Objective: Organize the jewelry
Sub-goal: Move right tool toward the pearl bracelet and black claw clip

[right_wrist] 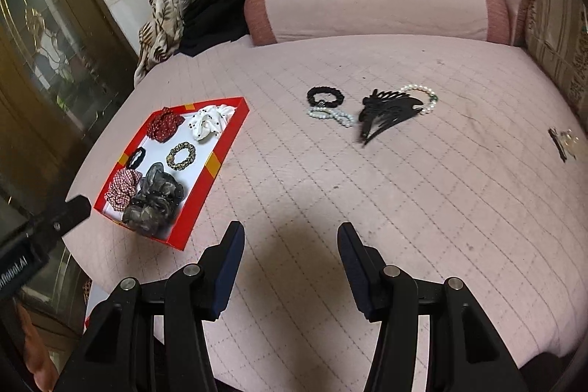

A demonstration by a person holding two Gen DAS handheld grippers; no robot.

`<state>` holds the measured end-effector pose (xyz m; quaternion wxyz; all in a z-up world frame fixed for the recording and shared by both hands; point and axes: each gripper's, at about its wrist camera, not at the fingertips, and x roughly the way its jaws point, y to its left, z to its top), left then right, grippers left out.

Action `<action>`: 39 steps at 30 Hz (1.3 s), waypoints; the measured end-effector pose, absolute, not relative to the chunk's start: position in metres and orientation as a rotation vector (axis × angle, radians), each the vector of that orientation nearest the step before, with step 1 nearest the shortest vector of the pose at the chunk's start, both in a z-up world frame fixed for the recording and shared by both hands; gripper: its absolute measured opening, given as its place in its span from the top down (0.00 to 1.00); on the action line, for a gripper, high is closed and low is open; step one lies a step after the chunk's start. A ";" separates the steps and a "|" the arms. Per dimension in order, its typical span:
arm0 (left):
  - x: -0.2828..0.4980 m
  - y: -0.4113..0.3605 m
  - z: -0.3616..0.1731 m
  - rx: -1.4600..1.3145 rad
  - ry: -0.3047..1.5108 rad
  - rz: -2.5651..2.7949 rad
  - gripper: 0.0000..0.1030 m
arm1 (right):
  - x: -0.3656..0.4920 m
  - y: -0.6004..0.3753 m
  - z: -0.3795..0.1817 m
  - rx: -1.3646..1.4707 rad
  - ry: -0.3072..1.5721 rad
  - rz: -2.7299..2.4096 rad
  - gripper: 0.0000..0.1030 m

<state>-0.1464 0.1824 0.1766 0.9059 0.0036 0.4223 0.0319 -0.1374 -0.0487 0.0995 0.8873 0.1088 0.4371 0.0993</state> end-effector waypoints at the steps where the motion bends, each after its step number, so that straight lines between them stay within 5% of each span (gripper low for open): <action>1: -0.148 0.179 0.177 0.013 0.873 0.061 0.50 | -0.139 -0.050 0.100 0.226 0.903 0.205 0.44; 39: -0.099 0.142 0.104 0.060 1.041 -0.008 0.49 | -0.102 -0.107 0.047 0.289 0.966 0.070 0.43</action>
